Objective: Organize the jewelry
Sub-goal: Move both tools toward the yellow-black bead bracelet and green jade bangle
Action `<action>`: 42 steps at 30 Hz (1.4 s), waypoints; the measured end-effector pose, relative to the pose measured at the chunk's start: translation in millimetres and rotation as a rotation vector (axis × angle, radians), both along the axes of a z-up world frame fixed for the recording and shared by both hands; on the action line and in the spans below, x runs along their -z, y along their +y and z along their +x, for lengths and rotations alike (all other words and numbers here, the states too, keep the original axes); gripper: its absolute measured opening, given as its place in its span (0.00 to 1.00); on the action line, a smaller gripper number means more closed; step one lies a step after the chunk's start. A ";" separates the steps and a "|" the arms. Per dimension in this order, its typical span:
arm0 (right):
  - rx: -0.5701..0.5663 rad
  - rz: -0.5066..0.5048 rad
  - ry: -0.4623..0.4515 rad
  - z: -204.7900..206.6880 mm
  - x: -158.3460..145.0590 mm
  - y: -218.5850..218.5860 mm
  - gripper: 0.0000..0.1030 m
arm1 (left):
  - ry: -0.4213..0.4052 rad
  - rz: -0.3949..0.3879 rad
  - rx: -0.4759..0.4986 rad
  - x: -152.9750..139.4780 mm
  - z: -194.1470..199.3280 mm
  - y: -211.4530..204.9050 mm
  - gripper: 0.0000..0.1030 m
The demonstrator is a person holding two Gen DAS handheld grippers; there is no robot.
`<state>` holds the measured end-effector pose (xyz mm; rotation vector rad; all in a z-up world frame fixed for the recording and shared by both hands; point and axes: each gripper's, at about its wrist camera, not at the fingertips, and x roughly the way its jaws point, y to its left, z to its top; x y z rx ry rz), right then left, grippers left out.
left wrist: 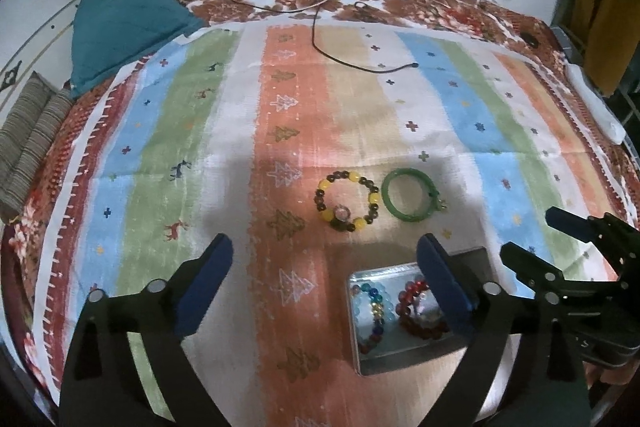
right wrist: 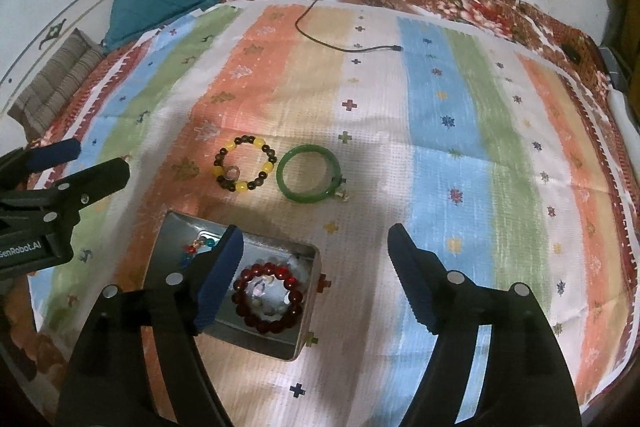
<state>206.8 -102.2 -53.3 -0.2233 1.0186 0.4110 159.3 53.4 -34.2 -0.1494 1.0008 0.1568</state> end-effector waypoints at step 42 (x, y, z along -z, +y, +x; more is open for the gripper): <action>0.043 -0.046 0.091 85.5 58.3 14.7 0.88 | 0.175 0.109 0.004 82.1 81.2 32.8 0.94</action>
